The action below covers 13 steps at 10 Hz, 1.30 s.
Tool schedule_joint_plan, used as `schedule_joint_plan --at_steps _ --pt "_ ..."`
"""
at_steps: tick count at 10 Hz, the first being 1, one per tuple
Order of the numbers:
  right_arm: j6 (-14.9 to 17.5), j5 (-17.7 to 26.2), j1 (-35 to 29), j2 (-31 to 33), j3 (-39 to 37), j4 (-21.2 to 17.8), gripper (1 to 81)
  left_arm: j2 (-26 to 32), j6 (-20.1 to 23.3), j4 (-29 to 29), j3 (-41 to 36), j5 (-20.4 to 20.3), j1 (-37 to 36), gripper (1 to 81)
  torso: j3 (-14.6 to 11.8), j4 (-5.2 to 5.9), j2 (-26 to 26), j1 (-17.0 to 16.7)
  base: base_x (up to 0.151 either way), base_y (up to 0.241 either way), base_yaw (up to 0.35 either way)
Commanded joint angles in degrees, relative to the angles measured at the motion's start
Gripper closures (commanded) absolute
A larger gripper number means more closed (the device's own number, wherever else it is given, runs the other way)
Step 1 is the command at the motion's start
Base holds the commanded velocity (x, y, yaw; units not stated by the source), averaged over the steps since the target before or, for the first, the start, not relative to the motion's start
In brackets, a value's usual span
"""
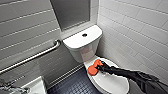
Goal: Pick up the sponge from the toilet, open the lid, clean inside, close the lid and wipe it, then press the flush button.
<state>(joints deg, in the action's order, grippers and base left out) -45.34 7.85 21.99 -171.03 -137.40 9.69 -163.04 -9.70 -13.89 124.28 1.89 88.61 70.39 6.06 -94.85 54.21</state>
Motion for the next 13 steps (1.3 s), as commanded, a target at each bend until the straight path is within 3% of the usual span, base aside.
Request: schedule_joint_plan --at_steps 1,5,8,13 --pt "-0.4 3.8 -1.7 3.6 6.6 0.2 81.1 0.2 0.1 0.3 -0.9 5.0 2.0 1.0 0.0 0.00 0.0 0.0 0.000 0.000 0.000" --pt "-0.5 4.7 0.6 17.9 25.9 0.2 81.1 -0.2 0.1 0.0 -0.9 5.0 2.0 1.0 0.0 -0.02 0.0 0.0 0.000 0.000 0.000" --pt "-1.5 5.5 2.4 24.7 32.3 0.1 81.1 -0.3 0.1 -0.2 -0.9 5.0 2.0 1.0 0.0 -0.02 0.0 0.0 0.000 0.000 0.000" --pt "-1.6 3.8 9.7 43.4 46.4 0.1 81.1 0.1 0.2 -0.4 -0.9 5.0 1.2 1.0 0.0 -0.02 0.0 0.0 0.000 0.000 0.000"
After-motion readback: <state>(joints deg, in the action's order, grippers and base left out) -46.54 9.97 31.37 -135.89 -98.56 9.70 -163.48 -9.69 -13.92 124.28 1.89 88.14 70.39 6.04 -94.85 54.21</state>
